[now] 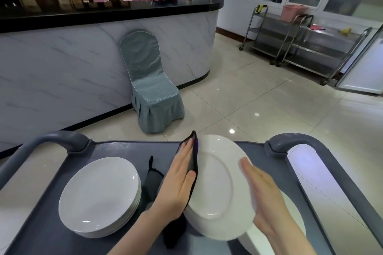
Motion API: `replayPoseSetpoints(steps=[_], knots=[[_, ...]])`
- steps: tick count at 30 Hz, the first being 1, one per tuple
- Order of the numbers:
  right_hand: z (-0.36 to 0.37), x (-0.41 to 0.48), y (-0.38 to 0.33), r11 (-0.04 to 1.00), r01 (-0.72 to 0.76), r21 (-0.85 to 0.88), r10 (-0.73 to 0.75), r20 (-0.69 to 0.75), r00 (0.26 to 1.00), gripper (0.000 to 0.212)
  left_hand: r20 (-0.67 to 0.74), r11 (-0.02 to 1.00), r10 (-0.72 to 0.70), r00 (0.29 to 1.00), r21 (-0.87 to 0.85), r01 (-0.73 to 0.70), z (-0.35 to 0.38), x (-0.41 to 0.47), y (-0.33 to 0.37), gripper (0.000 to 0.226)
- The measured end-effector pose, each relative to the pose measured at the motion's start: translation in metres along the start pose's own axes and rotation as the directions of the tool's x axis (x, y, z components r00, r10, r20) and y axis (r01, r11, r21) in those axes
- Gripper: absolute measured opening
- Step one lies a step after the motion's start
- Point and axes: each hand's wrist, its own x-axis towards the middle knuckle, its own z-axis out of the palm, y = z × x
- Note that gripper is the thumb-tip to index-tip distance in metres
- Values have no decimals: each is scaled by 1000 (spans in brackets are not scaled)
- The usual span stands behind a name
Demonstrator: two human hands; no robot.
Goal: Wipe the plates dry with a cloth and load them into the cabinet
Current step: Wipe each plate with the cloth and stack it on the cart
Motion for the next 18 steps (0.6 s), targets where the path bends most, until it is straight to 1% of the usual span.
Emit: replayPoseSetpoints(steps=[2, 4, 6, 9, 11, 13, 14, 15, 17, 18], knots=[[-11, -2, 0, 997, -61, 36, 60, 30, 998, 44, 32, 1000, -6, 999, 10, 6, 0, -14, -5, 66], [-16, -1, 2, 995, -96, 41, 94, 43, 995, 49, 67, 997, 17, 998, 76, -22, -2, -17, -3, 67], [-12, 2, 2, 996, -91, 1, 91, 47, 995, 50, 112, 981, 81, 990, 169, -100, -3, -9, 5, 66], [1, 6, 2, 997, -66, -38, 69, 87, 994, 44, 177, 930, 188, 966, 283, -233, -6, 7, 13, 62], [2, 8, 2, 997, -64, -48, 69, 99, 993, 45, 189, 919, 202, 961, 302, -253, -9, 12, 10, 61], [-1, 10, 2, 996, -73, -52, 77, 92, 993, 50, 148, 952, 167, 975, 235, -199, -11, 6, 2, 63], [-5, 10, 2, 996, -81, -43, 84, 80, 993, 52, 103, 976, 119, 988, 169, -135, -10, -1, -3, 65], [-9, 11, 2, 996, -84, -21, 86, 71, 994, 53, 51, 994, 45, 998, 94, -50, -7, -10, -8, 67], [-14, 11, 3, 996, -86, 25, 85, 67, 994, 51, -28, 993, -116, 993, -32, 115, 2, -31, -13, 73], [-14, 11, 5, 995, -89, 38, 86, 61, 994, 51, -47, 985, -165, 985, -66, 162, 7, -39, -12, 76]])
